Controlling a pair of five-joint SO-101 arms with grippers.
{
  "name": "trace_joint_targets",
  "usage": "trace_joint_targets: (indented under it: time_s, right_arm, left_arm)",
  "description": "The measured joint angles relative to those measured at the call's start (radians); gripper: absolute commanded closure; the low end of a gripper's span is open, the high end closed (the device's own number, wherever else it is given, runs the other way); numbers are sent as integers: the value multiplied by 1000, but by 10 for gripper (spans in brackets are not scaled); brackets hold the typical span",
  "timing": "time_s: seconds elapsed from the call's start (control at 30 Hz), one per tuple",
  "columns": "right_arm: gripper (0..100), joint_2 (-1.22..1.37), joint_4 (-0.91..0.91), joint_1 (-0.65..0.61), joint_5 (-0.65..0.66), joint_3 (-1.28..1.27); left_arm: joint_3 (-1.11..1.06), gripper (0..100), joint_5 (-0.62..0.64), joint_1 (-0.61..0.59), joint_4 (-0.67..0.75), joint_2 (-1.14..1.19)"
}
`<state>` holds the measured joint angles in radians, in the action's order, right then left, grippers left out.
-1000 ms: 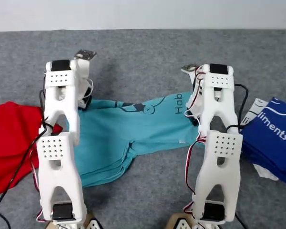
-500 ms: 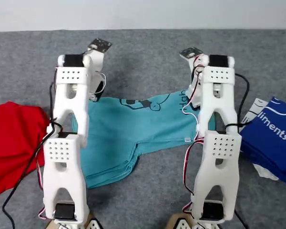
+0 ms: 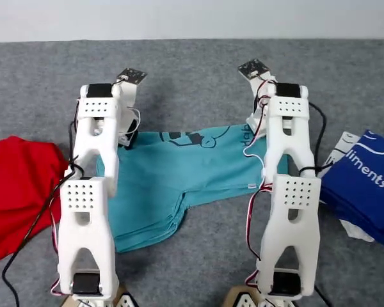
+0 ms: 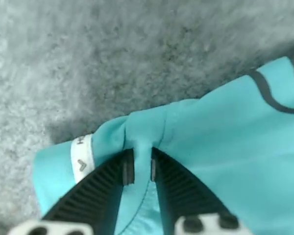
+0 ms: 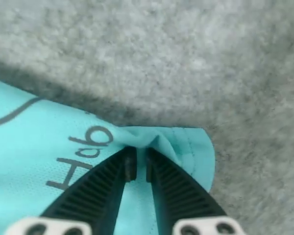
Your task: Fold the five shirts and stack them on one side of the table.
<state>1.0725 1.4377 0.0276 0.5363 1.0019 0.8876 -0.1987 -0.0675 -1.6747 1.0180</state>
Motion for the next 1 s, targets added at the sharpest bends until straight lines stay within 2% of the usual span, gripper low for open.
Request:
trace_joint_targets:
  time_s: [0.4, 0.63, 0.77, 1.0]
  right_arm:
    - [938, 6, 103, 63, 9, 164]
    - [934, 6, 219, 58, 9, 279]
    - [934, 6, 313, 44, 9, 354]
    - [934, 2, 318, 28, 11, 364]
  left_arm:
    - [91, 966, 3, -5, -49, 3]
    - [87, 964, 3, 20, -52, -103]
    - [5, 963, 3, 68, -52, -161]
    - [-164, 967, 3, 127, -52, -259]
